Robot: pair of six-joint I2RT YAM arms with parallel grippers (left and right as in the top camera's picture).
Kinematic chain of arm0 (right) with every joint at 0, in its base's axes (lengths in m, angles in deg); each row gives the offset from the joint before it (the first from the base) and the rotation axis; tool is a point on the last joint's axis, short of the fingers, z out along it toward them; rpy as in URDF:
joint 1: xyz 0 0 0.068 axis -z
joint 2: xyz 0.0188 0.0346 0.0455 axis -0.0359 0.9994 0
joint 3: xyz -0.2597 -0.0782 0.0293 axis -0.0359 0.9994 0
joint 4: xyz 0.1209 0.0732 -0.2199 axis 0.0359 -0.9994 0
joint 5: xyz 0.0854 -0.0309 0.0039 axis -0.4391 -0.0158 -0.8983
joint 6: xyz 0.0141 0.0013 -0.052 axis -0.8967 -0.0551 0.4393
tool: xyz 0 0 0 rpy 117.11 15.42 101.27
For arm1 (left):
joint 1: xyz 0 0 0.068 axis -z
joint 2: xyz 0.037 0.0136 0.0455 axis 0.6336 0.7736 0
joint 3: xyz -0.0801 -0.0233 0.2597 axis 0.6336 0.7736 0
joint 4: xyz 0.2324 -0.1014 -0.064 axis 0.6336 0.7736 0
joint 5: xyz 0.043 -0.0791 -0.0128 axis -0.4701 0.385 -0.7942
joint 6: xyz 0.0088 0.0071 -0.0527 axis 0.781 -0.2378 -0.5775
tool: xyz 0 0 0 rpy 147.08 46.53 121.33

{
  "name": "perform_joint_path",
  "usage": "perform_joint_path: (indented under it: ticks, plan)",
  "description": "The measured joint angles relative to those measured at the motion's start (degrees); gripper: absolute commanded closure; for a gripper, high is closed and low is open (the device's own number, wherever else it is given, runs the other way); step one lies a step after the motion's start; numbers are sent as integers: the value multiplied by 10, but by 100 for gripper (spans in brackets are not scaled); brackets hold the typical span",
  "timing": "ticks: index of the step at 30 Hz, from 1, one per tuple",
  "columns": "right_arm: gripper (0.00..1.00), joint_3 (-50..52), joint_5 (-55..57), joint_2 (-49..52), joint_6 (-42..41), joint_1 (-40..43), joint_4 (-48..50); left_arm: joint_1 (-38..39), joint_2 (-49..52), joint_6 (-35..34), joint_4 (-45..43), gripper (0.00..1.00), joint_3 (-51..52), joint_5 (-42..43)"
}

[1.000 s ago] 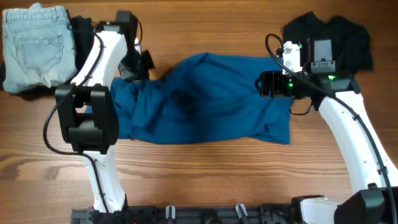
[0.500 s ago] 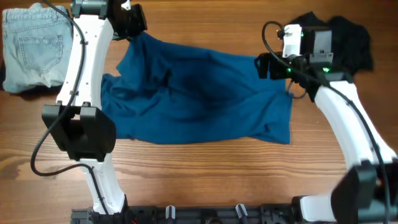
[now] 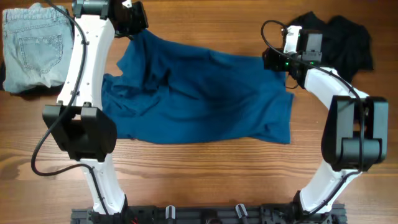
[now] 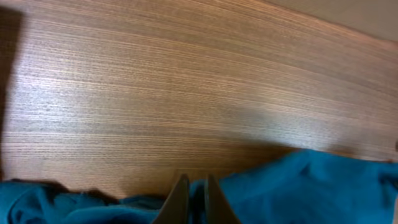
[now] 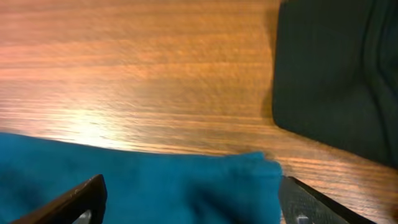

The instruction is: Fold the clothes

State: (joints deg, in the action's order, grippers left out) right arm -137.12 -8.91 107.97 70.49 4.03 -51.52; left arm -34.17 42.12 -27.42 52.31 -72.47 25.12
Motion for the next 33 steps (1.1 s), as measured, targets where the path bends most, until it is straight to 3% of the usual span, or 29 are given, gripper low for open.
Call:
perform_joint_path:
  ticks: [5, 18, 26, 33]
  plan:
    - [14, 0, 32, 24, -7, 10, 17, 1, 0, 0, 2, 96, 0, -5]
    - [48, 0, 42, 50, -28, 14, 46, 1, 0, 0, 24, 96, 0, -14]
    - [48, 0, 38, 50, -29, 14, 47, 1, 0, 0, 48, 96, 0, -16]
    - [89, 0, 36, 53, -31, 14, 47, 1, 0, 0, 40, 96, 23, -16]
